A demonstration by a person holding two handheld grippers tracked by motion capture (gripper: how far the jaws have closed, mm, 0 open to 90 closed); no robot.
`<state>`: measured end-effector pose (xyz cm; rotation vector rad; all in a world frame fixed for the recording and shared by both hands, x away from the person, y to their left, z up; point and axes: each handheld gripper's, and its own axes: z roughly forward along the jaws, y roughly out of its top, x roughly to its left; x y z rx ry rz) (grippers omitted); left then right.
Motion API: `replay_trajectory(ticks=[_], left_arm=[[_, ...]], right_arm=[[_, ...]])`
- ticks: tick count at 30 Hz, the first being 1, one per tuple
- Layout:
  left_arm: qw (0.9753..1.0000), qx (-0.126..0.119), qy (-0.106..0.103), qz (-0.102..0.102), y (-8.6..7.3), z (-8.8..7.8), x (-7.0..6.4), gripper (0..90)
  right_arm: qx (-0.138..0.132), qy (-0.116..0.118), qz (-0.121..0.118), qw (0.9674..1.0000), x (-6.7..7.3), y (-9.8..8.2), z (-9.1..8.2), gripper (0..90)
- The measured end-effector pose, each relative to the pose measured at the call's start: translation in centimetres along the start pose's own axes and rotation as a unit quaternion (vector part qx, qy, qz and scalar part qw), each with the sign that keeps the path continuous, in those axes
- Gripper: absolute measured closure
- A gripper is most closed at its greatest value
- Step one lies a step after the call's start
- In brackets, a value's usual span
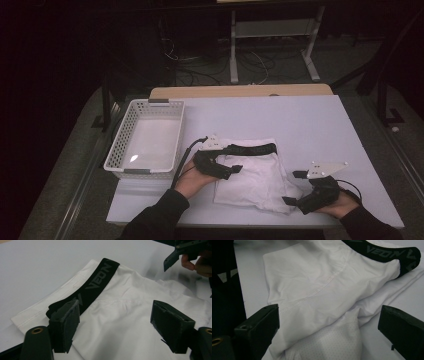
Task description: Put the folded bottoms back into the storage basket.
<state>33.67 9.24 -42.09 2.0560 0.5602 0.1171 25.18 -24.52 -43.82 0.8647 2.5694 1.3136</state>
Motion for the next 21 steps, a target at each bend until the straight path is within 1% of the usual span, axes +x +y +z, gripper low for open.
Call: replay_trajectory(ticks=[3, 5, 6, 8, 10, 15, 16, 17, 21], left_arm=[[1.0, 0.007, 0.006, -0.001, 0.1, 0.2, 0.2, 26.3], [0.9999, 0.007, 0.011, -0.004, 0.1, 0.3, 0.3, 27.1], [0.9999, 0.007, 0.011, -0.004, 0.1, 0.3, 0.3, 27.7], [0.9998, 0.005, 0.012, -0.012, 0.2, 0.3, 0.8, 30.0], [0.9998, 0.005, 0.014, -0.015, 0.3, 0.4, 1.0, 31.7], [0.9996, 0.005, 0.019, -0.021, 0.3, 0.6, 1.4, 33.8], [0.9994, 0.006, 0.02, -0.026, 0.4, 0.6, 1.6, 34.9], [0.9994, 0.006, 0.02, -0.026, 0.4, 0.6, 1.6, 36.1], [0.999, 0.008, 0.031, -0.032, 0.7, 1.0, 2.3, 38.7]], right_arm=[[-0.001, 0.001, -0.001, 1.0, 0.0, 0.0, 0.0, 3.9], [-0.001, 0.001, -0.001, 1.0, 0.0, 0.0, 0.0, 3.9], [-0.001, 0.001, -0.001, 1.0, 0.0, 0.0, 0.0, 3.9], [-0.001, 0.001, -0.001, 1.0, 0.0, 0.0, 0.0, 4.0], [0.0, 0.001, -0.002, 1.0, 0.0, 0.0, 0.0, 4.0], [0.0, 0.001, -0.001, 1.0, 0.0, 0.0, 0.0, 4.1], [0.0, 0.001, -0.001, 1.0, 0.0, 0.0, 0.0, 4.1], [0.0, 0.001, -0.001, 1.0, 0.0, 0.0, 0.0, 4.1], [0.0, 0.002, -0.003, 1.0, 0.0, 0.0, 0.0, 4.1]])
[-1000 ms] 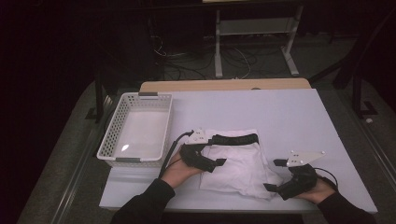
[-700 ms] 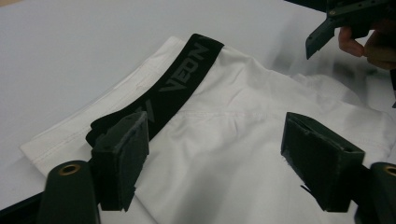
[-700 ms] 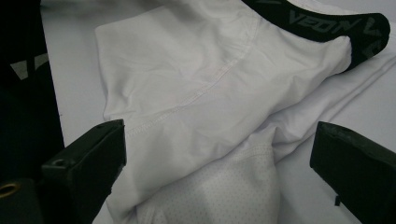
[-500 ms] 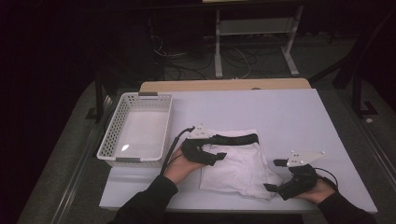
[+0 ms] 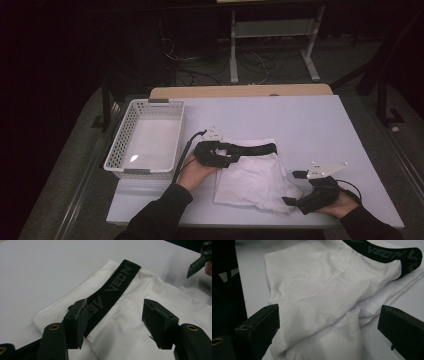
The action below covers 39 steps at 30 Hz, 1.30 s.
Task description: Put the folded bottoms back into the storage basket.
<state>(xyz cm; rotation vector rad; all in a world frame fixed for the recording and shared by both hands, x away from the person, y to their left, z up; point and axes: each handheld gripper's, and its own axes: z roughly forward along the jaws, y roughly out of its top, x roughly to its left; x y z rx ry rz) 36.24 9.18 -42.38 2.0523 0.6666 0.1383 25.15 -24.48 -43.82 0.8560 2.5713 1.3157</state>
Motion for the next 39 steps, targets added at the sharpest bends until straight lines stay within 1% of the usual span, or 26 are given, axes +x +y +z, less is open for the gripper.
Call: replay_trajectory(ticks=[2, 5, 8, 9, 10, 11, 12, 13, 14, 16, 17, 19, 20, 21, 23, 24, 25, 26, 27, 29, 31, 32, 35, 36, 39], left_arm=[[1.0, 0.001, 0.002, 0.0, 0.0, 0.1, 0.1, 41.5], [0.9999, 0.007, 0.016, 0.002, 0.2, 0.5, 0.6, 43.3], [0.9997, 0.009, 0.024, -0.001, 0.2, 0.7, 1.0, 45.3], [0.9997, 0.009, 0.024, -0.001, 0.2, 0.7, 1.0, 46.3], [0.9993, 0.014, 0.034, -0.003, 0.2, 0.8, 1.3, 47.8], [0.9993, 0.014, 0.034, -0.003, 0.2, 0.8, 1.3, 48.3], [0.9991, 0.014, 0.04, -0.004, 0.3, 0.9, 1.6, 49.1], [0.9991, 0.014, 0.04, -0.004, 0.3, 0.9, 1.6, 50.2], [0.9986, 0.015, 0.05, -0.009, 0.4, 1.0, 1.8, 51.3], [0.9981, 0.016, 0.058, -0.016, 0.4, 1.2, 2.1, 52.1], [0.9981, 0.016, 0.058, -0.016, 0.4, 1.2, 2.1, 52.7], [0.9974, 0.019, 0.067, -0.021, 0.4, 1.4, 2.5, 53.6], [0.9969, 0.022, 0.072, -0.024, 0.5, 1.5, 2.6, 53.9], [0.9957, 0.026, 0.084, -0.03, 0.5, 1.7, 2.9, 54.0], [0.9945, 0.027, 0.094, -0.037, 0.5, 1.8, 3.2, 54.4], [0.9945, 0.027, 0.094, -0.037, 0.5, 1.8, 3.2, 54.5], [0.9938, 0.03, 0.099, -0.039, 0.5, 1.8, 3.4, 54.5], [0.9928, 0.035, 0.105, -0.046, 0.4, 1.9, 3.6, 54.5], [0.9928, 0.035, 0.105, -0.046, 0.4, 1.9, 3.6, 54.5], [0.9909, 0.038, 0.118, -0.053, 0.4, 1.9, 3.8, 54.5], [0.9906, 0.04, 0.12, -0.052, 0.4, 1.9, 4.0, 54.2], [0.989, 0.045, 0.13, -0.055, 0.3, 2.1, 4.1, 54.0], [0.9871, 0.048, 0.138, -0.065, 0.2, 2.5, 4.5, 53.0], [0.9871, 0.048, 0.138, -0.065, 0.2, 2.5, 4.5, 52.2], [0.9855, 0.06, 0.146, -0.061, 0.2, 2.9, 4.6, 52.2]], right_arm=[[0.0, 0.0, 0.001, 1.0, 0.0, 0.0, 0.0, 4.1], [0.001, 0.001, 0.002, 1.0, 0.0, 0.0, 0.0, 4.3], [0.001, 0.0, 0.002, 1.0, -0.1, 0.0, 0.0, 4.4], [0.0, 0.001, 0.001, 1.0, -0.1, 0.0, 0.0, 4.4], [-0.002, 0.001, 0.001, 1.0, 0.0, 0.0, -0.1, 4.5], [-0.002, 0.0, 0.001, 1.0, 0.0, 0.0, -0.1, 4.5], [-0.002, 0.001, 0.001, 1.0, 0.0, 0.0, -0.1, 4.5], [-0.001, 0.001, 0.001, 1.0, 0.0, 0.0, -0.1, 4.5], [-0.001, 0.001, 0.0, 1.0, 0.0, 0.0, -0.1, 4.5], [-0.001, 0.001, 0.0, 1.0, -0.1, 0.0, -0.1, 4.5], [-0.001, 0.001, 0.0, 1.0, -0.1, 0.0, 0.0, 4.5], [-0.001, 0.001, 0.001, 1.0, -0.1, 0.0, 0.0, 4.5], [-0.001, 0.001, 0.001, 1.0, -0.1, 0.0, 0.0, 4.5], [-0.001, 0.001, 0.001, 1.0, -0.1, 0.0, 0.0, 4.5], [-0.001, 0.001, 0.001, 1.0, -0.1, 0.0, 0.0, 4.5], [-0.001, 0.001, 0.001, 1.0, -0.1, 0.0, 0.0, 4.5], [0.0, 0.002, 0.001, 1.0, -0.1, 0.0, 0.0, 4.5], [0.0, 0.002, 0.0, 1.0, -0.1, 0.0, 0.0, 4.5], [0.0, 0.002, 0.0, 1.0, -0.1, 0.0, -0.1, 4.6], [-0.001, 0.002, 0.0, 1.0, -0.1, 0.0, -0.1, 4.6], [-0.001, 0.002, 0.001, 1.0, -0.1, 0.0, -0.1, 4.6], [-0.001, 0.002, 0.0, 1.0, -0.1, 0.0, 0.0, 4.6], [-0.001, 0.003, -0.002, 1.0, -0.1, 0.0, 0.0, 4.6], [-0.001, 0.003, -0.002, 1.0, -0.1, 0.0, 0.0, 4.6], [-0.001, 0.004, 0.0, 1.0, -0.1, 0.0, 0.0, 4.6]])
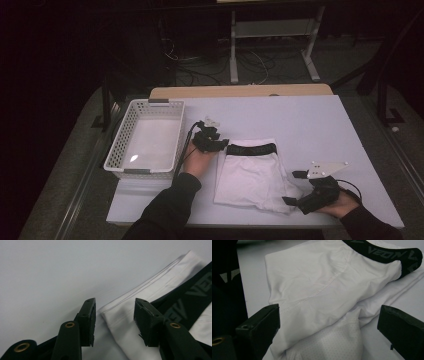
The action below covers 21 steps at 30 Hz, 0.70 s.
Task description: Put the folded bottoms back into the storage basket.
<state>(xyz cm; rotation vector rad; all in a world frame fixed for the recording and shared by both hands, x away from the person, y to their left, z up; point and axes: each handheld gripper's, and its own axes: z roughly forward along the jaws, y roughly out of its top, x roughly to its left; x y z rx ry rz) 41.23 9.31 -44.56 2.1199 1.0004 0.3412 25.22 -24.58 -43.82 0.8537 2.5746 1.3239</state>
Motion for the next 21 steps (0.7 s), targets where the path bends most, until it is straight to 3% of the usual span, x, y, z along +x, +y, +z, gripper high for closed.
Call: replay_trajectory(ticks=[3, 9, 13, 21], left_arm=[[1.0, 0.005, -0.006, -0.004, 0.02, 0.37, 0.08, 52.2], [0.9998, 0.015, -0.004, 0.014, -0.02, 0.69, -0.19, 55.5], [0.9997, 0.015, -0.008, 0.018, -0.01, 0.7, -0.4, 61.0], [0.9989, 0.015, -0.032, 0.03, 0.0, 0.75, -0.87, 80.6]], right_arm=[[0.0, 0.002, 0.0, 1.0, -0.02, -0.01, 0.03, 4.6], [-0.001, 0.001, 0.0, 1.0, -0.01, -0.01, -0.06, 4.7], [0.0, 0.002, -0.002, 1.0, 0.0, 0.01, 0.0, 4.6], [0.0, 0.002, -0.002, 1.0, -0.01, 0.02, 0.02, 4.7]])
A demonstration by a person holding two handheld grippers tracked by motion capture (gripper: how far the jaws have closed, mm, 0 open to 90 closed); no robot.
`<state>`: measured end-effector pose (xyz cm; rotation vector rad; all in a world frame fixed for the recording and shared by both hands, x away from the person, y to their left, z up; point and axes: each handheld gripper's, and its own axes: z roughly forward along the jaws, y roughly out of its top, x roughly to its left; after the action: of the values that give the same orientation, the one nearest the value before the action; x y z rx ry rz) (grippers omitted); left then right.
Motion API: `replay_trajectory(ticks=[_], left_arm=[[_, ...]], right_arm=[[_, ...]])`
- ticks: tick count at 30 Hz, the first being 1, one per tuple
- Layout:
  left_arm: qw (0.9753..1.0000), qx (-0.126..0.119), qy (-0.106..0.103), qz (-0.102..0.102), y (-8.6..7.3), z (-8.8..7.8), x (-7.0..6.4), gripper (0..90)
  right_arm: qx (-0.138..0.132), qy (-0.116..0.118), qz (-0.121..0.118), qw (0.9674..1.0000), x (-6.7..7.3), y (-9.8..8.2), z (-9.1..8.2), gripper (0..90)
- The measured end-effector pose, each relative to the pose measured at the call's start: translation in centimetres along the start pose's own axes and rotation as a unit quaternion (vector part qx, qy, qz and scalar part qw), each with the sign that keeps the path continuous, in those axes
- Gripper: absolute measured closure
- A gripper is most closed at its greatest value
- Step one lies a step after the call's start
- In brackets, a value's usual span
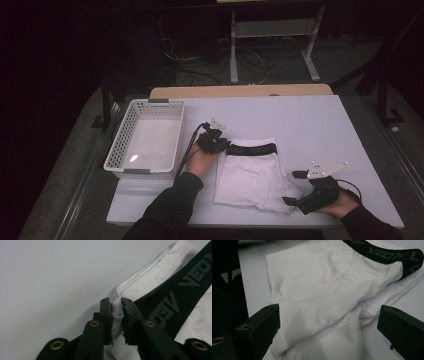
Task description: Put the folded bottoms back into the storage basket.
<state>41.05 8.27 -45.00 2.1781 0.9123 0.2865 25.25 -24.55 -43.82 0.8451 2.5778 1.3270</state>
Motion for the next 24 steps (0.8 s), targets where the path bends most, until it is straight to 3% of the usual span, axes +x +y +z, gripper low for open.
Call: replay_trajectory(ticks=[5, 9, 14, 17, 24], left_arm=[[1.0, 0.006, 0.0, 0.003, 0.2, -0.1, -0.2, 84.1], [0.9999, 0.003, 0.015, 0.0, 0.3, -0.4, -0.1, 84.9], [0.9989, 0.002, 0.04, -0.024, 0.3, -0.9, 0.6, 85.0], [0.9977, 0.0, 0.055, -0.04, 0.1, -1.0, 0.9, 84.9], [0.9982, 0.004, 0.045, -0.04, -0.2, -0.6, 0.9, 84.2]], right_arm=[[0.0, 0.0, 0.0, 1.0, 0.0, 0.0, 0.0, 4.9], [0.0, 0.001, 0.0, 1.0, 0.0, 0.0, 0.0, 6.1], [0.001, 0.009, -0.008, 0.9999, 0.2, 0.1, -0.1, 14.7], [0.012, 0.025, -0.013, 0.9995, 0.4, 0.1, -0.1, 25.7], [0.056, 0.046, -0.029, 0.9969, 1.0, -0.1, 0.4, 45.6]])
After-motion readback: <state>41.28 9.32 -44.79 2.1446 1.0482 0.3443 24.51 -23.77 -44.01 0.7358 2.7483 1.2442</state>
